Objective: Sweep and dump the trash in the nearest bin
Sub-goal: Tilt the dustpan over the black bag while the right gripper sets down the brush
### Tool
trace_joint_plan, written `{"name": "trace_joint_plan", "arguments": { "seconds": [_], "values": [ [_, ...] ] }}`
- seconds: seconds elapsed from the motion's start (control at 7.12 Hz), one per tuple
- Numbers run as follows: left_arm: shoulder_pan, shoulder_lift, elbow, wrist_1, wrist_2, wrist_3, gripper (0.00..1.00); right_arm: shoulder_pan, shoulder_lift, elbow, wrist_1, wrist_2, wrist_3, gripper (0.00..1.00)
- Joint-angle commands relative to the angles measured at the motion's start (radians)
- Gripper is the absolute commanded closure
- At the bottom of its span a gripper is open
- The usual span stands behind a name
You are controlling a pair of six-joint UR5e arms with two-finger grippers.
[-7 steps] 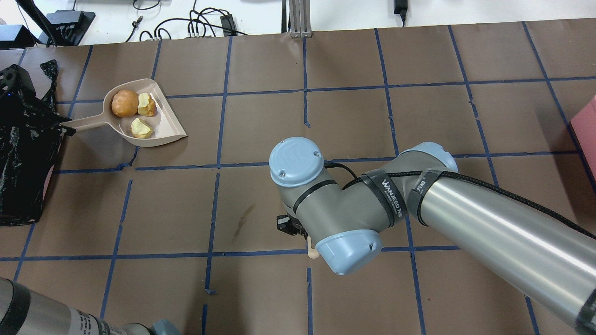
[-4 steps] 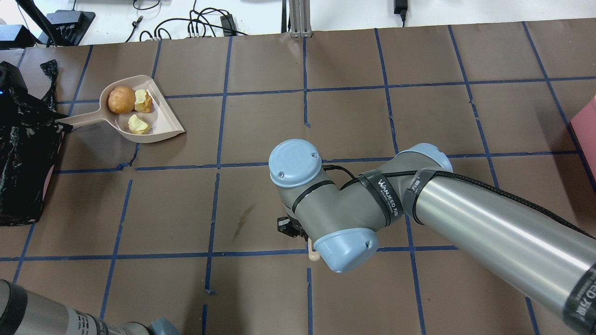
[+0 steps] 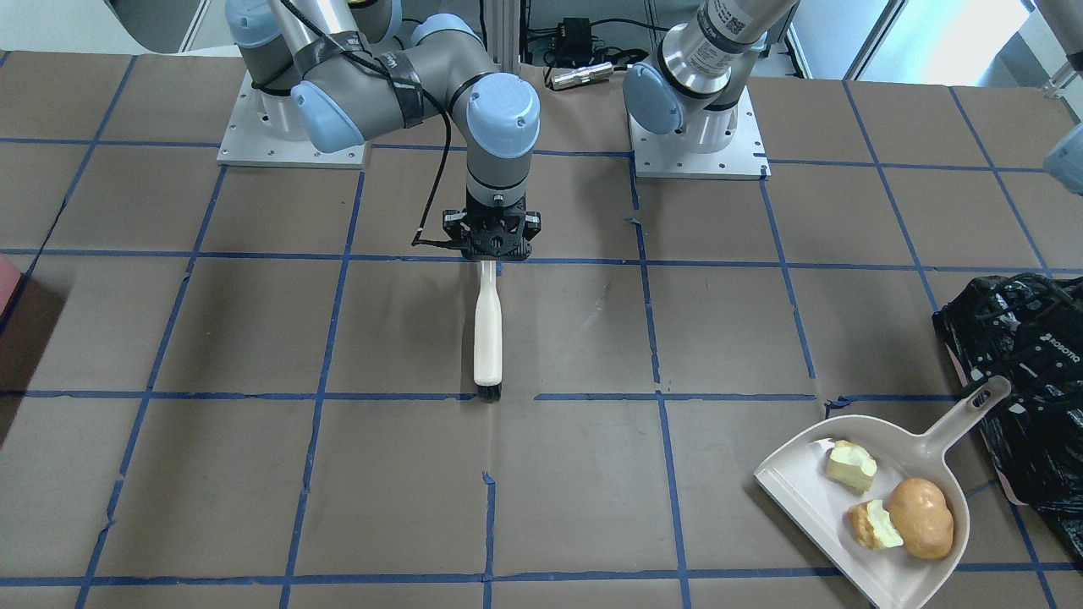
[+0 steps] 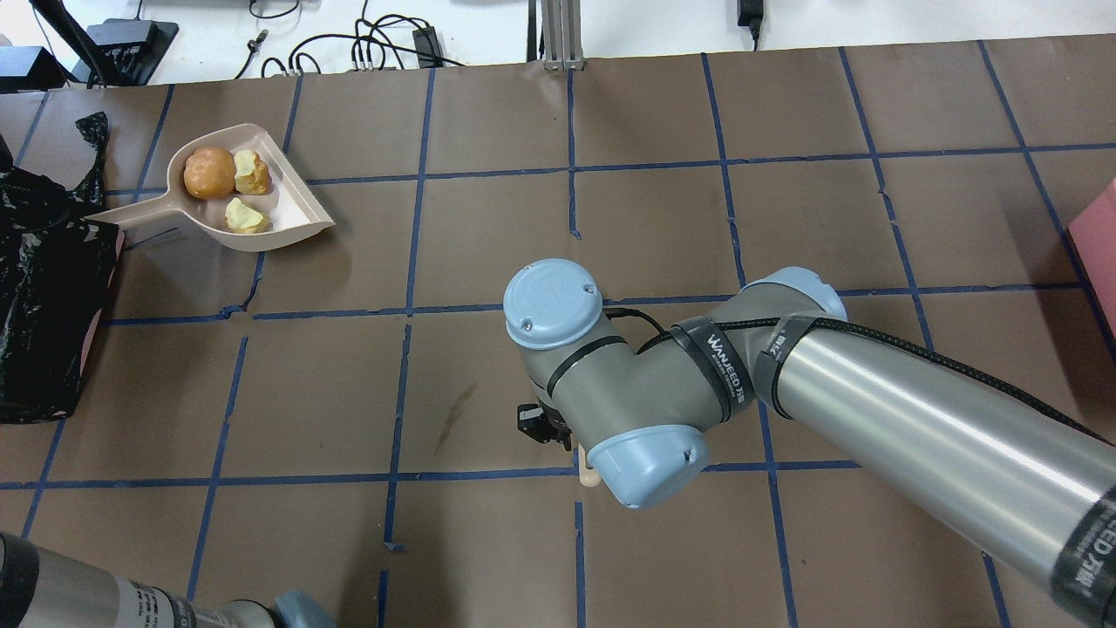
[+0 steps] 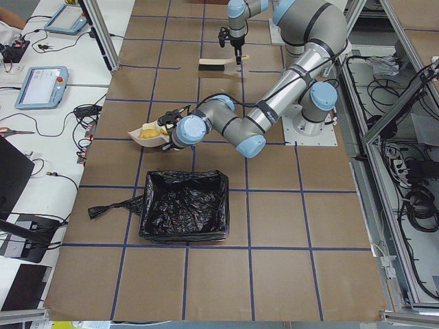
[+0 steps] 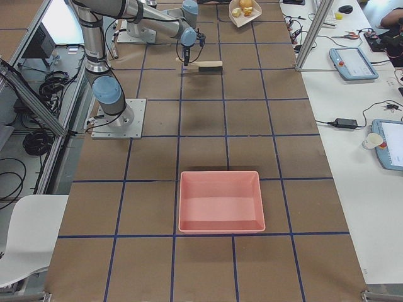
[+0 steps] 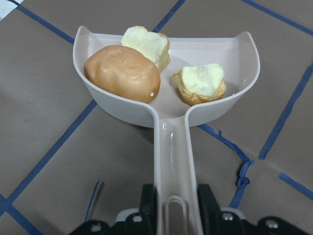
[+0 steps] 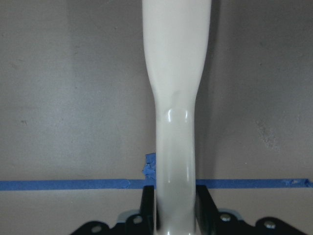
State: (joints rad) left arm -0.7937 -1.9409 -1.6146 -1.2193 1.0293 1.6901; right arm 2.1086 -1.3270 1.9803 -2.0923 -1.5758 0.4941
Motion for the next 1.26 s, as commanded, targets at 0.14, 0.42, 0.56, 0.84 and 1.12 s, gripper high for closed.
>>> {"name": "trace_joint_plan", "arguments": {
  "seconds": [0.14,0.42,0.56,0.84,1.12],
  "values": [
    [0.065,0.052,0.016,-0.064,-0.061,-0.001,1.0,-0.021,0.0,-0.075,-0.023,-0.006,-0.074,0.03],
    [0.157,0.079,0.036,-0.086,-0.095,-0.004,1.0,-0.091,-0.003,-0.162,0.035,-0.001,-0.13,0.0],
    [0.23,0.095,0.06,-0.138,-0.135,-0.004,1.0,-0.146,-0.033,-0.207,0.14,0.002,-0.172,0.0],
    [0.363,0.106,0.169,-0.332,-0.169,0.011,1.0,-0.24,-0.064,-0.35,0.355,-0.001,-0.328,0.0],
    [0.511,0.109,0.24,-0.44,-0.163,0.057,1.0,-0.327,-0.07,-0.476,0.521,-0.006,-0.452,0.0]
  ]
}}
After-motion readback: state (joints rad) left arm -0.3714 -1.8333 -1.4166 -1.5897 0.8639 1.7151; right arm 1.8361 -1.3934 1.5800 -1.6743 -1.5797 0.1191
